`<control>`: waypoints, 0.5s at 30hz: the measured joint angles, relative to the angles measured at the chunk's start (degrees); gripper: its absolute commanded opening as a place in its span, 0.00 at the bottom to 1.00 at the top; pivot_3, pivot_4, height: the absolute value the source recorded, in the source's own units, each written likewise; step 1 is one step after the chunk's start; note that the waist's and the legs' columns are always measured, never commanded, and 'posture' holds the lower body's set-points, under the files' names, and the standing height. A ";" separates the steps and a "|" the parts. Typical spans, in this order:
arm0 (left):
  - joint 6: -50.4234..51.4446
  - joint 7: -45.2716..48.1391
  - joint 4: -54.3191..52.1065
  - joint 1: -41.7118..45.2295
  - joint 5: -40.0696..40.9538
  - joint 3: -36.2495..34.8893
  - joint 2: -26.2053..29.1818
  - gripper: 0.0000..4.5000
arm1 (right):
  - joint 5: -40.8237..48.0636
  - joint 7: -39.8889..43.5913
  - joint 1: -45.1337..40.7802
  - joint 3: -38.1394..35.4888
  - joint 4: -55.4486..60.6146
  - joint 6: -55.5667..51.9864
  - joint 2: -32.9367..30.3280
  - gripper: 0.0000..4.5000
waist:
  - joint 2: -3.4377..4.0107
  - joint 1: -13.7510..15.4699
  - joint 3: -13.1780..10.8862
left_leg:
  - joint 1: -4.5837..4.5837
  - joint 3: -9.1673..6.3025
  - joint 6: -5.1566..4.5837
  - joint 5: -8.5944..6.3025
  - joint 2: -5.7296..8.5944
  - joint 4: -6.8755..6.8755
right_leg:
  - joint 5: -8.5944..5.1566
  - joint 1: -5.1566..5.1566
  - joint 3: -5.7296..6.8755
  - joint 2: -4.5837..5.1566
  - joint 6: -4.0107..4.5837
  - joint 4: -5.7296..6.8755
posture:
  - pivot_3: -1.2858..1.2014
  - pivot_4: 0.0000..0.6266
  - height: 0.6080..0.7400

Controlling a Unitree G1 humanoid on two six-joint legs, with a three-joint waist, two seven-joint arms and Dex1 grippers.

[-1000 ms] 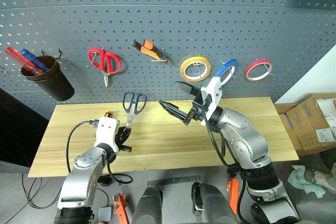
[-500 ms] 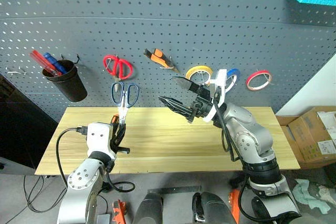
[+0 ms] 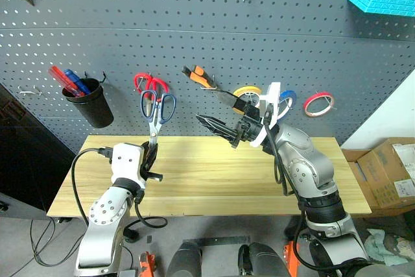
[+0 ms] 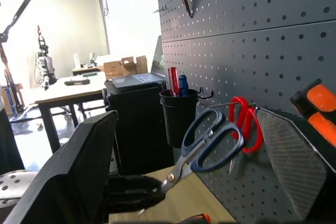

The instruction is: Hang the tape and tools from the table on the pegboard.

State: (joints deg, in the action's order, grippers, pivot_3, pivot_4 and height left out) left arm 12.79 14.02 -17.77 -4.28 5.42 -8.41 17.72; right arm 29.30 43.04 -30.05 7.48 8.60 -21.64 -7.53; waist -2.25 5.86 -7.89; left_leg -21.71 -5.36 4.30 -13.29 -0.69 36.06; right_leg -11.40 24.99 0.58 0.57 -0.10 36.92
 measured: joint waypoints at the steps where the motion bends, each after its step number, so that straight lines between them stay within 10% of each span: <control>1: -0.88 -0.23 0.07 0.27 -0.28 -0.03 0.05 0.12 | -0.09 -0.25 0.00 0.00 0.00 0.04 -0.01 1.00 | 0.00 0.10 0.09 | 0.01 0.01 0.00 0.00 0.00 0.00 | 0.00 -0.01 -0.01 0.00 0.00 0.00 | 0.62 0.05 1.00; 15: -3.16 -0.84 2.75 2.36 -0.52 -1.02 0.38 0.12 | -1.04 -1.17 0.01 -0.06 -0.07 1.09 -0.07 1.00 | 0.04 0.27 1.02 | 0.57 0.05 -0.01 -0.01 -0.02 -0.03 | -0.03 -0.61 -0.03 -0.03 0.06 -0.06 | 0.62 0.04 1.00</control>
State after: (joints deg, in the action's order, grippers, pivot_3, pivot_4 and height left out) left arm 9.63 13.17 -15.02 -1.92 4.90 -9.43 18.11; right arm 28.26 41.87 -30.04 7.42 8.53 -20.54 -7.60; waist -2.21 6.13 -6.87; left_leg -21.14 -5.31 4.29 -13.30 -0.71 36.03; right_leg -11.43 24.38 0.55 0.54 -0.05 36.86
